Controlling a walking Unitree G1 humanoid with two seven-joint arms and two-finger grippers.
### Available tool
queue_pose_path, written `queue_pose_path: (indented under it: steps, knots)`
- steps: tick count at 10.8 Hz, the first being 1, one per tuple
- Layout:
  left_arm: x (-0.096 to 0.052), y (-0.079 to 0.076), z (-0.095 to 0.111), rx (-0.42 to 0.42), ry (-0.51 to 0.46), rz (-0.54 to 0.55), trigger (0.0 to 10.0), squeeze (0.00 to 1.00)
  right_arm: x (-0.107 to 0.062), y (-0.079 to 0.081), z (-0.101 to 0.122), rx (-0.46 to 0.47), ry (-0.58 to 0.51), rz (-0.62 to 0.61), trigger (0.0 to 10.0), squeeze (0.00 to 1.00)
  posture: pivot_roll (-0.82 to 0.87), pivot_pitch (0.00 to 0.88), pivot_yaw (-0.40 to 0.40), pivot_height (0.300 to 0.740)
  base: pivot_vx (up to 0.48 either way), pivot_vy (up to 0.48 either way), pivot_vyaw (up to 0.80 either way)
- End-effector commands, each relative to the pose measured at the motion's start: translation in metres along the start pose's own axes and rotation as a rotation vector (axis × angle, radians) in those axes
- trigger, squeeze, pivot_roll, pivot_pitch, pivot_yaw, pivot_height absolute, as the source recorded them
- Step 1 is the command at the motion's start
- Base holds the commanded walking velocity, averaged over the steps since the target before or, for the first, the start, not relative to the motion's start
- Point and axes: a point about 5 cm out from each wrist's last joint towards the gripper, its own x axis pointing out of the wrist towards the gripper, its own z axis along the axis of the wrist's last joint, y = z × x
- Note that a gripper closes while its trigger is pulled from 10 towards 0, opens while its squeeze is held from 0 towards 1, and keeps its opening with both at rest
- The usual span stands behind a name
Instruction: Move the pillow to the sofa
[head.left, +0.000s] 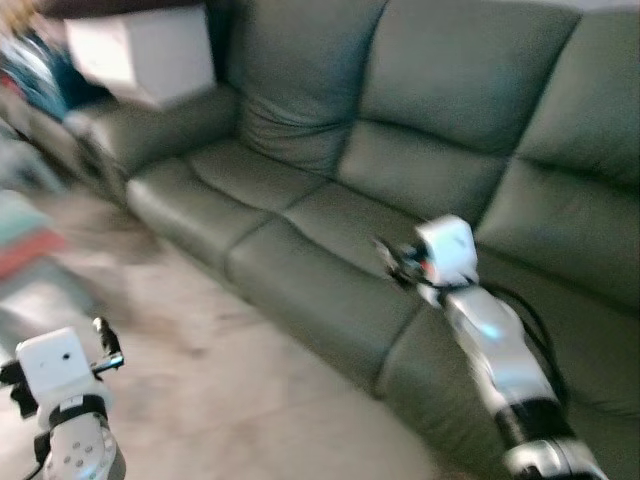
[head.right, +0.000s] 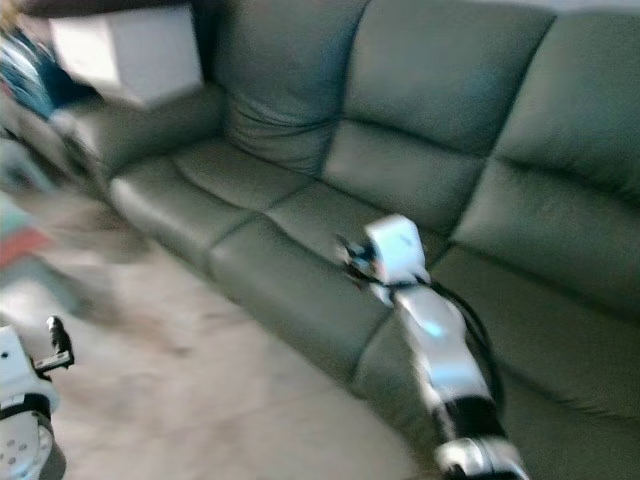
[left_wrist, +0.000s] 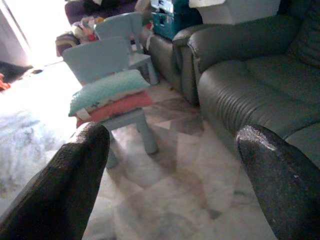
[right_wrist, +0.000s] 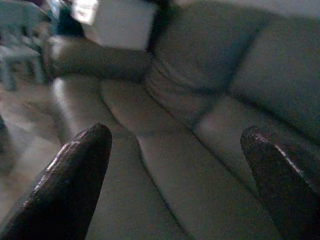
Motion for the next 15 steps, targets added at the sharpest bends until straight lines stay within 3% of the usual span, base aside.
queue_pose_path:
  steps: [1,4,7,9,11,13,15]
  knots:
    - [-0.003,-0.002,-0.003,-0.023,-0.001,0.033,10.0,0.00,0.000,-0.003,-0.001,-0.021,0.019,0.027,10.0,0.00,-0.14,0.024,-0.099,0.740,0.000,0.000,0.00]
    - [-0.003,-0.017,-0.006,-0.079,-0.002,0.067,10.0,0.00,0.007,-0.002,0.007,-0.041,0.007,0.077,10.0,0.00,-0.16,0.000,-0.133,0.740,0.000,0.000,0.00]
    - [0.014,-0.043,0.018,-0.015,-0.061,-0.154,10.0,0.00,0.008,0.004,0.002,0.011,-0.006,0.027,10.0,0.00,-0.13,0.000,-0.038,0.740,0.000,0.000,0.00]
    - [0.010,-0.064,0.016,0.043,-0.054,-0.329,10.0,0.00,0.006,0.008,-0.004,0.044,-0.007,-0.005,10.0,0.00,-0.11,0.000,0.011,0.740,0.000,0.000,0.00]
    - [0.006,-0.068,0.010,0.051,-0.032,-0.359,10.0,0.00,0.000,0.007,-0.011,0.056,-0.006,-0.055,10.0,0.00,-0.13,0.000,0.079,0.740,0.000,0.000,0.00]
    - [0.013,-0.066,0.010,0.009,-0.028,-0.337,10.0,0.00,-0.006,-0.001,-0.014,0.063,-0.001,-0.105,10.0,0.00,-0.14,0.000,0.092,0.740,0.000,0.000,0.00]
    - [0.020,-0.048,0.005,-0.064,0.002,-0.195,10.0,0.00,-0.004,-0.003,-0.012,0.027,0.007,-0.091,10.0,0.00,-0.12,0.000,0.068,0.740,0.000,0.000,0.00]
